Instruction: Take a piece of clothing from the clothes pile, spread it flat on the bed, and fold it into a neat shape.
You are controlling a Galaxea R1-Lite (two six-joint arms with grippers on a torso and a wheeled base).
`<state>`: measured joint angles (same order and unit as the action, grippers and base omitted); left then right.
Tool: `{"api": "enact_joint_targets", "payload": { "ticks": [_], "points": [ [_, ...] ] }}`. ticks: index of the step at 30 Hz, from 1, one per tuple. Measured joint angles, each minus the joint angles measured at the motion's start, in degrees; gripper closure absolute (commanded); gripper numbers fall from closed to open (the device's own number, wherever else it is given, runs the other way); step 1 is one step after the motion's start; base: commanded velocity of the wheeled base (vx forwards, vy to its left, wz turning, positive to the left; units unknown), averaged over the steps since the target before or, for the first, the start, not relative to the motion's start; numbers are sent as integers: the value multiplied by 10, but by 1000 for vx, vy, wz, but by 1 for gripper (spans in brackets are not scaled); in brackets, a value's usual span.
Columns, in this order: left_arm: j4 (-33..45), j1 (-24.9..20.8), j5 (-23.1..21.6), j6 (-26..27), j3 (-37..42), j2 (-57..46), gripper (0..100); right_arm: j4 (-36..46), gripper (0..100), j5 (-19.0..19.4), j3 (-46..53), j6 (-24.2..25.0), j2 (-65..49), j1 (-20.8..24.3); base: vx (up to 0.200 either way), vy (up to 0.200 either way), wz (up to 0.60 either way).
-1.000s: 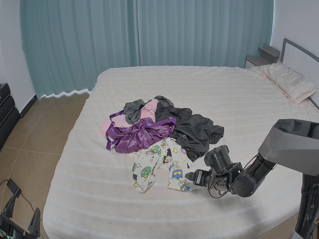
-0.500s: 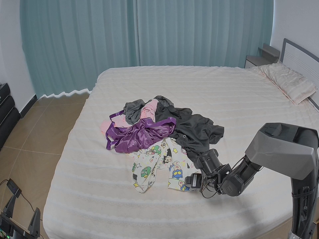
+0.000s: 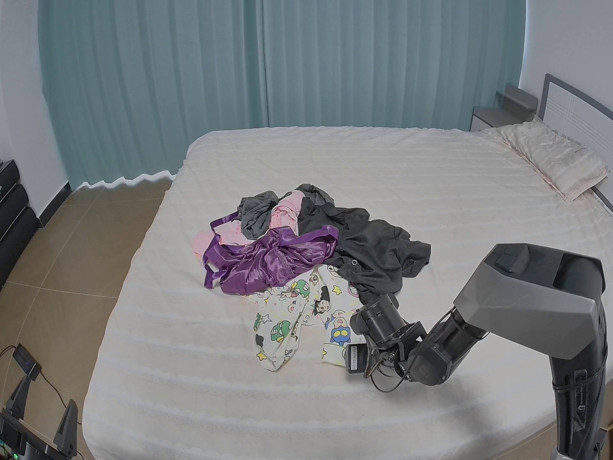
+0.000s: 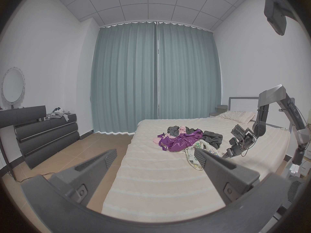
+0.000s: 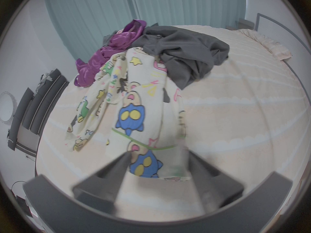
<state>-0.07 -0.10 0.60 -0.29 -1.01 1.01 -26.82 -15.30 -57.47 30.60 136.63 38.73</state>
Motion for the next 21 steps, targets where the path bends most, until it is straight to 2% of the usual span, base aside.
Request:
{"api": "enact_joint_targets", "payload": {
  "ticks": [9, 20, 21],
  "points": [
    [0, 0, 0, 0, 0, 0, 0, 4, 100, 1, -7, 3, 1, 3, 0, 0, 0],
    [0, 0, 0, 0, 0, 0, 0, 4, 100, 4, 52, -4, -37, -20, 0, 0, 0],
    [0, 0, 0, 0, 0, 0, 0, 4, 0, 4, 54, -4, -40, -20, 0, 0, 0]
  ]
}}
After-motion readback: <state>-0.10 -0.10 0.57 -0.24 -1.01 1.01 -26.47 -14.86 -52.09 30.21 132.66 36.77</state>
